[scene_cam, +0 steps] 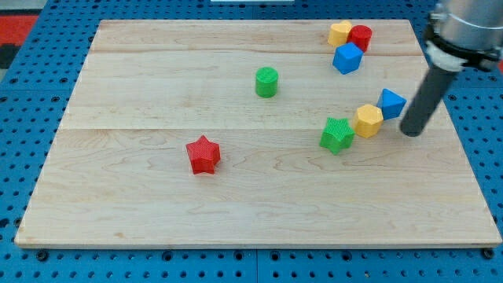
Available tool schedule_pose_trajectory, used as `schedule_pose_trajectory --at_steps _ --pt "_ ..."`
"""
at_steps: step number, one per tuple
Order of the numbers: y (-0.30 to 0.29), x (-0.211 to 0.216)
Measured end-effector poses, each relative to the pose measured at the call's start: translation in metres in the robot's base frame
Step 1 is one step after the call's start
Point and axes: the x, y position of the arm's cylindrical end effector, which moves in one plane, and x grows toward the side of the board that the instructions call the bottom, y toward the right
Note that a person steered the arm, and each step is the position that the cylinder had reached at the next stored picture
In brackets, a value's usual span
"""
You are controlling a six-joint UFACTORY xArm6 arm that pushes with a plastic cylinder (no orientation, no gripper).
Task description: Place the blue triangle at the bottom of the red circle
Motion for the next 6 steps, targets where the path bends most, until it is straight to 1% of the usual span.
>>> schedule_pose_trajectory --at_steps 1,2,3,4,5,6 --pt "-0.014 -0.037" --pt "-0.014 -0.056" --pt "-0.02 -0.097" --pt "-0.02 -0.128" --pt "-0.019 -0.115" --pt "-0.008 -0.019"
